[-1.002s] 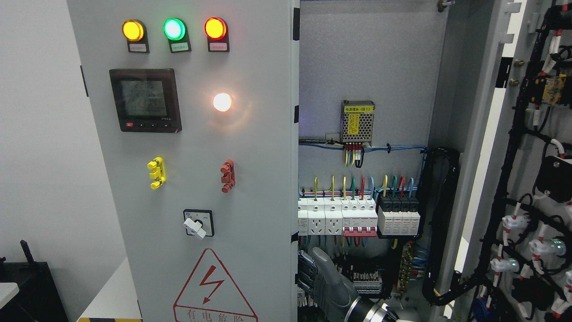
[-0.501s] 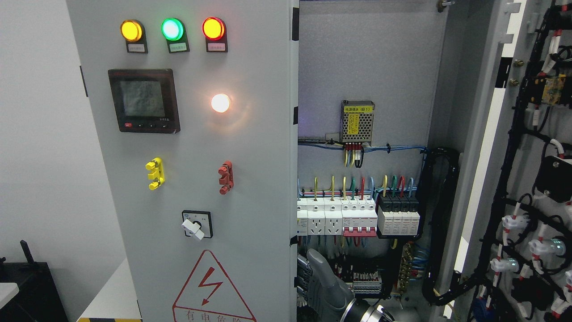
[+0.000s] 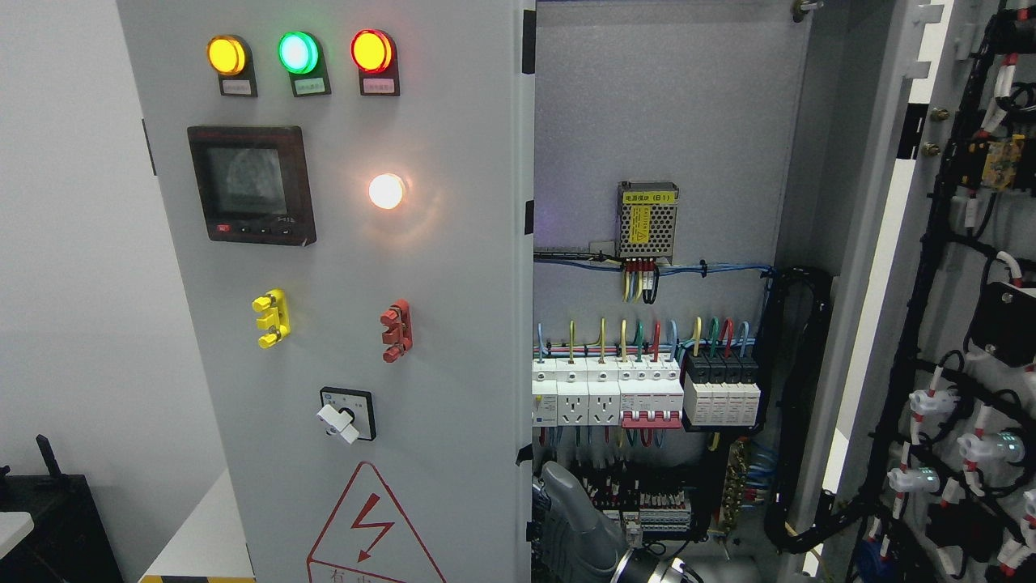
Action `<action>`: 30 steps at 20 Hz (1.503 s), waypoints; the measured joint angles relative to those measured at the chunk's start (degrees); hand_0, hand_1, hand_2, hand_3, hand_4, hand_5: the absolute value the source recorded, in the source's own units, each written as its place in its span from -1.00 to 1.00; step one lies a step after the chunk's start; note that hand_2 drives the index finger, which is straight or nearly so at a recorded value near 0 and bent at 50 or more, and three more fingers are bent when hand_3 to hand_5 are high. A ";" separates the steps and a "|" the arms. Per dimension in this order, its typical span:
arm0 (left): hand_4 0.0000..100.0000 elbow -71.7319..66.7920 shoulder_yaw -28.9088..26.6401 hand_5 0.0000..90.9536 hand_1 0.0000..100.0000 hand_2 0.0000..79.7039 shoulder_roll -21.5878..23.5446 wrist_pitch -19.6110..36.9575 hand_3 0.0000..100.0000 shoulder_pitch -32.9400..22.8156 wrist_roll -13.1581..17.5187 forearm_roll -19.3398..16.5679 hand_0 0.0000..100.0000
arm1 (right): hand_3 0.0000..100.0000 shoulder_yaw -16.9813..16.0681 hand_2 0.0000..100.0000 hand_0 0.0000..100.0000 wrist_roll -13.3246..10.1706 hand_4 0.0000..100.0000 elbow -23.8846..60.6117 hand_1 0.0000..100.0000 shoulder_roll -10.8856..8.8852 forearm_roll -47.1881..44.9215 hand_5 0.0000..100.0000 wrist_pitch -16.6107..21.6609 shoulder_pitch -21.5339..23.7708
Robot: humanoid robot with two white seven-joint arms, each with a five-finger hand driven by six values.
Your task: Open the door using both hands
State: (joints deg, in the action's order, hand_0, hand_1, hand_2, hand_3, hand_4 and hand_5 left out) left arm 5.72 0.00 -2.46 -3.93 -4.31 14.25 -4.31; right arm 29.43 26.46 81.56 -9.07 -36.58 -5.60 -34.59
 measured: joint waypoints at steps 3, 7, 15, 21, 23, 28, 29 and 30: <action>-0.94 0.00 0.00 -1.00 -1.00 -1.00 0.00 0.00 -1.00 0.00 0.01 0.00 -1.00 | -1.00 0.43 -1.00 -1.00 0.07 -1.00 0.68 -1.00 0.05 -0.67 -1.00 0.00 0.11; -0.94 0.00 0.00 -1.00 -1.00 -1.00 0.00 0.00 -1.00 0.00 0.01 0.00 -1.00 | -1.00 0.97 -1.00 -1.00 0.08 -1.00 1.64 -1.00 0.12 -1.46 -1.00 0.00 0.38; -0.94 0.00 0.00 -1.00 -1.00 -1.00 0.00 0.00 -1.00 0.00 0.02 0.00 -1.00 | -1.00 1.78 -1.00 -1.00 0.17 -1.00 3.81 -1.00 0.20 -2.08 -1.00 0.00 1.86; -0.94 0.00 0.00 -1.00 -1.00 -1.00 0.00 0.00 -1.00 -0.01 0.02 0.00 -1.00 | -1.00 2.48 -1.00 -1.00 0.56 -1.00 5.68 -1.00 0.23 -2.20 -1.00 0.00 3.18; -0.94 0.00 0.00 -1.00 -1.00 -1.00 0.00 0.00 -1.00 -0.01 0.02 0.00 -1.00 | -1.00 2.73 -1.00 -1.00 1.40 -1.00 6.36 -1.00 0.24 -2.22 -1.00 0.00 3.56; -0.94 0.00 0.00 -1.00 -1.00 -1.00 0.00 0.00 -1.00 -0.01 0.02 0.00 -1.00 | -1.00 3.27 -1.00 -1.00 1.88 -1.00 7.97 -1.00 0.25 -2.25 -1.00 0.00 4.49; -0.94 0.00 0.00 -1.00 -1.00 -1.00 0.00 0.00 -1.00 -0.01 0.02 0.00 -1.00 | -1.00 3.41 -1.00 -1.00 1.95 -1.00 8.29 -1.00 0.25 -2.25 -1.00 0.00 4.66; -0.94 0.00 0.00 -1.00 -1.00 -1.00 0.00 0.00 -1.00 -0.01 0.02 0.00 -1.00 | -1.00 3.54 -1.00 -1.00 2.02 -1.00 8.62 -1.00 0.25 -2.25 -1.00 0.00 4.84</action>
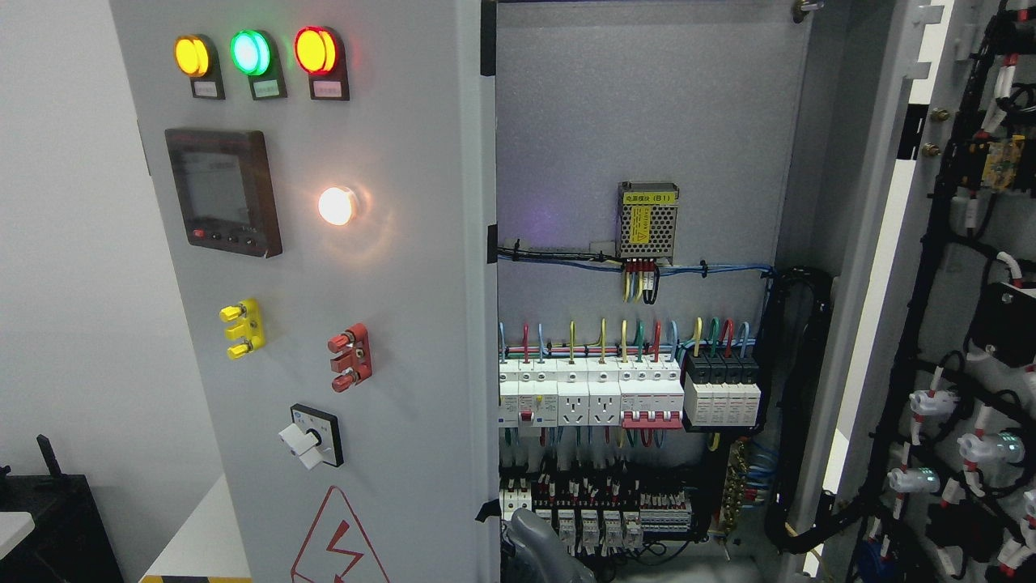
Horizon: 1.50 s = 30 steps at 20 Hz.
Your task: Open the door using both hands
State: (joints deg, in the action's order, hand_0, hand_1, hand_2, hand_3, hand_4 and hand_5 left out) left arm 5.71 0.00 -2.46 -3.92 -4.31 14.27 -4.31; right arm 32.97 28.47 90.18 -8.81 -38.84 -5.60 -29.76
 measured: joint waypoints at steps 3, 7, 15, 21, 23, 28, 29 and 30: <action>-0.94 0.00 0.00 -1.00 -1.00 -1.00 0.00 0.00 -1.00 0.00 0.00 0.00 -1.00 | -1.00 0.53 -1.00 -1.00 0.15 -1.00 0.97 -1.00 0.00 0.00 -1.00 0.00 0.47; -0.94 0.00 0.00 -1.00 -1.00 -1.00 0.00 0.00 -1.00 0.00 0.00 0.00 -1.00 | -1.00 1.24 -1.00 -1.00 0.20 -1.00 2.06 -1.00 0.01 -0.01 -1.00 0.00 0.93; -0.94 0.00 0.00 -1.00 -1.00 -1.00 0.00 0.00 -1.00 0.00 0.00 0.00 -1.00 | -1.00 3.00 -1.00 -1.00 0.21 -1.00 3.80 -1.00 0.17 -0.01 -1.00 0.00 1.85; -0.94 0.00 0.00 -1.00 -1.00 -1.00 0.00 0.00 -1.00 0.00 0.00 0.00 -1.00 | -1.00 4.44 -1.00 -1.00 0.45 -1.00 5.08 -1.00 0.29 -0.01 -1.00 0.00 2.55; -0.94 0.00 0.00 -1.00 -1.00 -1.00 0.00 0.00 -1.00 0.00 0.00 0.00 -1.00 | -1.00 4.91 -1.00 -1.00 1.52 -1.00 5.57 -1.00 0.32 -0.01 -1.00 0.00 2.90; -0.94 0.00 0.00 -1.00 -1.00 -1.00 0.00 0.00 -1.00 0.00 0.01 0.00 -1.00 | -1.00 5.96 -1.00 -1.00 2.53 -1.00 6.73 -1.00 0.37 -0.01 -1.00 0.00 3.57; -0.94 0.00 0.00 -1.00 -1.00 -1.00 0.00 0.00 -1.00 0.00 0.01 0.00 -1.00 | -1.00 6.19 -1.00 -1.00 2.54 -1.00 6.95 -1.00 0.38 -0.01 -1.00 0.00 3.67; -0.94 0.00 0.00 -1.00 -1.00 -1.00 0.00 0.00 -1.00 0.00 0.02 0.00 -1.00 | -1.00 6.41 -1.00 -1.00 2.54 -1.00 7.15 -1.00 0.40 -0.01 -1.00 0.00 3.76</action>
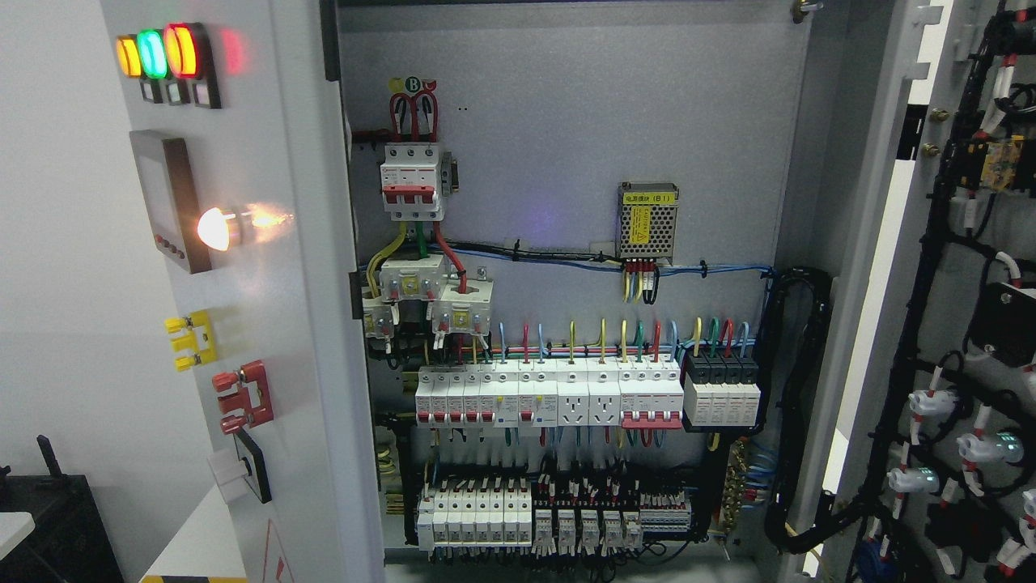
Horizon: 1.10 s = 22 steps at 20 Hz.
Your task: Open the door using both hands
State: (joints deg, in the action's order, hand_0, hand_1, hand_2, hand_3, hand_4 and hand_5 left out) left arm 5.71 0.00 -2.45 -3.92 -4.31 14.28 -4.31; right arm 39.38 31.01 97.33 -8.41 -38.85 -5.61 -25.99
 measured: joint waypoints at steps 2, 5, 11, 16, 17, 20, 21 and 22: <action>-0.94 0.00 0.00 -1.00 -1.00 -1.00 0.00 0.00 -1.00 0.00 0.00 0.00 -1.00 | -1.00 0.45 -1.00 -1.00 0.01 -1.00 0.35 -1.00 0.11 0.01 -1.00 0.00 0.15; -0.94 0.00 0.00 -1.00 -1.00 -1.00 0.00 0.00 -1.00 0.00 0.00 0.00 -1.00 | -1.00 1.16 -1.00 -1.00 0.11 -1.00 0.80 -1.00 0.34 0.01 -1.00 0.00 0.30; -0.94 0.00 0.00 -1.00 -1.00 -1.00 0.00 0.00 -1.00 0.00 0.01 0.00 -1.00 | -1.00 2.58 -1.00 -1.00 0.13 -1.00 1.35 -1.00 0.75 0.06 -1.00 -0.07 0.44; -0.94 0.00 0.00 -1.00 -1.00 -1.00 0.00 0.00 -1.00 0.00 0.02 0.00 -1.00 | -1.00 3.64 -1.00 -1.00 0.15 -1.00 1.59 -1.00 0.99 0.10 -1.00 -0.07 0.45; -0.94 0.00 0.00 -1.00 -1.00 -1.00 0.00 0.00 -1.00 0.00 0.02 0.00 -1.00 | -1.00 3.84 -1.00 -1.00 0.15 -1.00 1.62 -1.00 1.07 0.11 -1.00 -0.08 0.45; -0.94 0.00 0.00 -1.00 -1.00 -1.00 0.00 0.00 -1.00 0.00 0.07 0.00 -1.00 | -1.00 4.42 -1.00 -1.00 0.27 -1.00 1.67 -1.00 1.37 0.17 -1.00 -0.14 0.36; -0.94 0.00 0.00 -1.00 -1.00 -1.00 0.00 0.00 -1.00 0.00 0.20 0.00 -1.00 | -1.00 4.65 -1.00 -1.00 0.33 -1.00 1.68 -1.00 1.47 0.22 -1.00 -0.15 0.32; -0.94 0.00 0.00 -1.00 -1.00 -1.00 0.00 0.00 -1.00 0.00 0.25 0.00 -1.00 | -1.00 4.90 -1.00 -1.00 0.40 -1.00 1.68 -1.00 1.57 0.26 -1.00 -0.16 0.29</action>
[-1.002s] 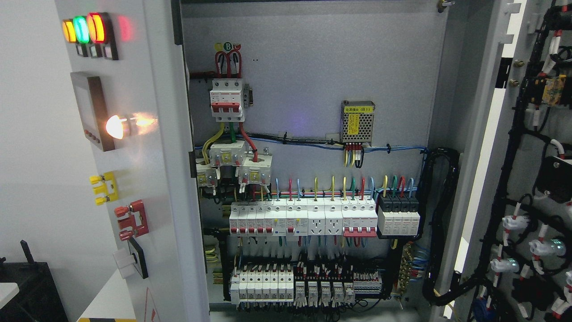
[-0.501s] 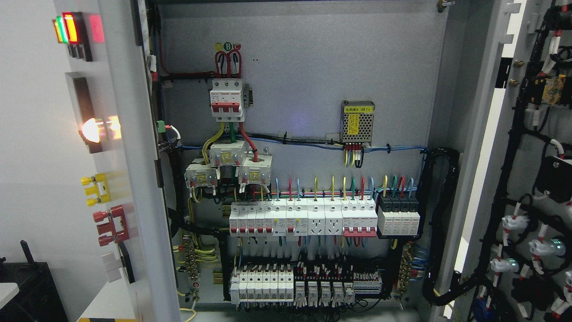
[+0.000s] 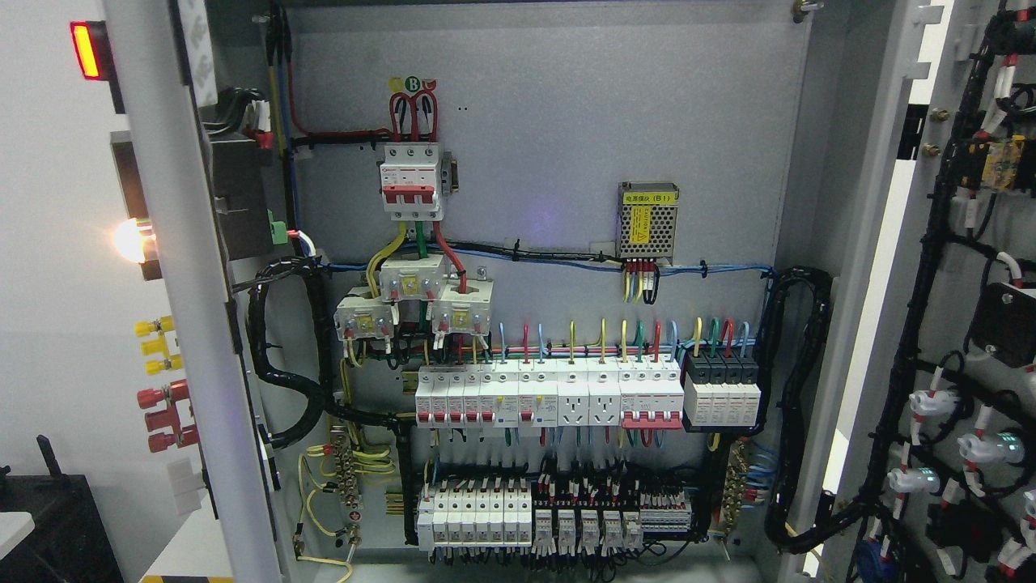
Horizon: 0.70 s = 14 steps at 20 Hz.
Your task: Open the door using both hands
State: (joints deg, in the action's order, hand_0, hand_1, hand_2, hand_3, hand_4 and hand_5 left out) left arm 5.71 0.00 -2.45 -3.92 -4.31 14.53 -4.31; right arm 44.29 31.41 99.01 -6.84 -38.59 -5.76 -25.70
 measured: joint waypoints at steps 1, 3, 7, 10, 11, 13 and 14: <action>-0.94 0.00 0.00 -1.00 -1.00 -1.00 0.00 0.00 -1.00 0.00 0.01 0.00 -1.00 | -1.00 0.23 -1.00 -1.00 0.04 -1.00 0.00 -1.00 0.08 0.05 -1.00 -0.01 -0.04; -0.94 0.00 0.00 -1.00 -1.00 -1.00 0.00 0.00 -1.00 0.00 -0.09 0.00 -1.00 | -1.00 0.77 -1.00 -1.00 -0.07 -1.00 -0.02 -1.00 0.29 0.15 -1.00 -0.01 -0.14; -0.94 0.00 0.00 -1.00 -1.00 -1.00 0.00 0.00 -1.00 0.00 -0.18 0.00 -1.00 | -1.00 1.57 -1.00 -1.00 -0.43 -1.00 -0.22 -1.00 0.93 0.38 -1.00 -0.01 -0.43; -0.94 0.00 0.00 -1.00 -1.00 -1.00 0.00 0.00 -1.00 0.00 -0.22 0.02 -1.00 | -1.00 2.02 -1.00 -1.00 -0.54 -1.00 -0.47 -1.00 1.44 0.50 -1.00 -0.02 -0.72; -0.94 0.00 0.00 -1.00 -1.00 -1.00 0.00 0.00 -1.00 0.00 -0.22 0.01 -1.00 | -1.00 2.13 -1.00 -1.00 -0.57 -1.00 -0.55 -1.00 1.60 0.54 -1.00 -0.02 -0.80; -0.94 0.00 0.00 -1.00 -1.00 -1.00 0.00 0.00 -1.00 0.00 -0.22 0.02 -1.00 | -1.00 2.36 -1.00 -1.00 -0.61 -1.00 -0.75 -1.00 1.98 0.76 -1.00 -0.02 -0.91; -0.94 0.00 0.00 -1.00 -1.00 -1.00 0.00 0.01 -1.00 0.00 -0.22 0.02 -1.00 | -1.00 2.46 -1.00 -1.00 -0.60 -1.00 -0.85 -1.00 2.14 1.00 -1.00 -0.02 -0.96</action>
State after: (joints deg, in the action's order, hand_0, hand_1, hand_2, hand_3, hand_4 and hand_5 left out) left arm 5.71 0.00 -2.45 -3.91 -4.31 14.31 -4.29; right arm 46.75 30.81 98.16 -4.70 -37.59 -5.78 -26.66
